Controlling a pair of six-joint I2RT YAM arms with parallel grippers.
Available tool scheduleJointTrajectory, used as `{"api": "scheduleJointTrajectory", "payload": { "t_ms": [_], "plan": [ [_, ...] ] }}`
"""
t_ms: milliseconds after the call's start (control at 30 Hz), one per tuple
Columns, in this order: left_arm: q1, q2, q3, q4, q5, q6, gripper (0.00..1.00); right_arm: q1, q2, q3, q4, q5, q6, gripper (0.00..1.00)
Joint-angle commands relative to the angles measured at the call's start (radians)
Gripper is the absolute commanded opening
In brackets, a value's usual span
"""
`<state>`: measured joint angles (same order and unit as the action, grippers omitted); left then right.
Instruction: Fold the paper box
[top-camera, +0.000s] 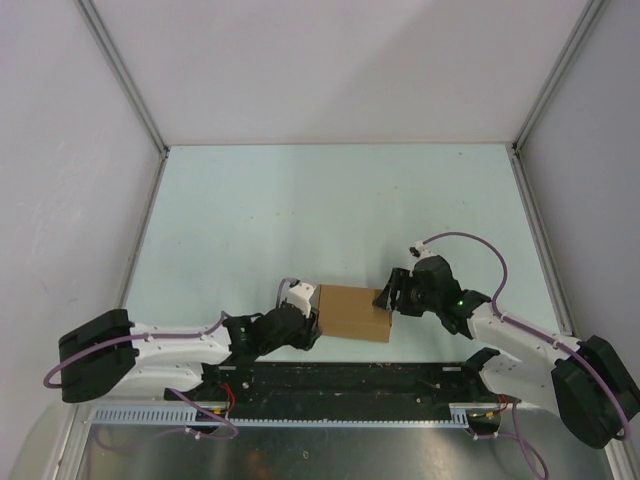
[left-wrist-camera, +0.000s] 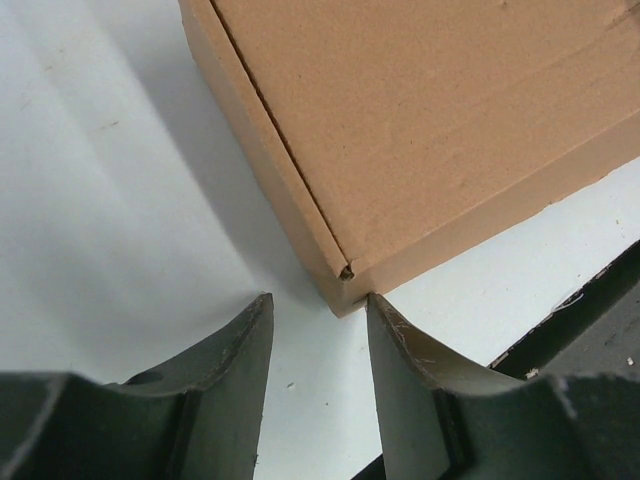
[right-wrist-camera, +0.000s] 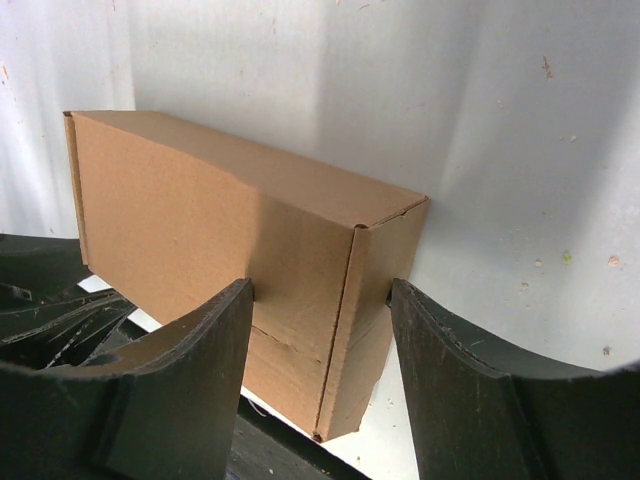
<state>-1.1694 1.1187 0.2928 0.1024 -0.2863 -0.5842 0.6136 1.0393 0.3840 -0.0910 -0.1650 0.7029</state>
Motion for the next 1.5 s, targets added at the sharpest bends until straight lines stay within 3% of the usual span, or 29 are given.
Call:
{"api": "scheduleJointTrajectory", "payload": {
  "t_ms": [0,267,400,733,933,1467],
  "plan": [
    [-0.003,-0.017,0.031,-0.033,-0.031,0.012,0.47,-0.003,0.007,0.009,-0.001,-0.005,-0.011,0.61],
    [-0.015,-0.297,0.039,-0.095,0.079,0.011,0.49,-0.006,-0.01,0.009,-0.007,-0.007,-0.008,0.62],
    [-0.061,-0.304,0.074,-0.083,0.09,0.012,0.51,-0.008,-0.019,0.009,-0.015,-0.002,-0.006,0.62],
    [-0.2,0.074,0.239,0.08,0.03,0.02,0.36,-0.008,-0.041,0.007,-0.021,-0.002,-0.003,0.61],
    [-0.236,0.255,0.344,0.145,0.029,0.015,0.32,-0.012,-0.054,-0.002,-0.023,-0.007,-0.003,0.61],
    [-0.242,0.48,0.453,0.194,-0.007,-0.04,0.3,-0.025,-0.059,-0.01,-0.013,-0.025,0.001,0.62]
  ]
}}
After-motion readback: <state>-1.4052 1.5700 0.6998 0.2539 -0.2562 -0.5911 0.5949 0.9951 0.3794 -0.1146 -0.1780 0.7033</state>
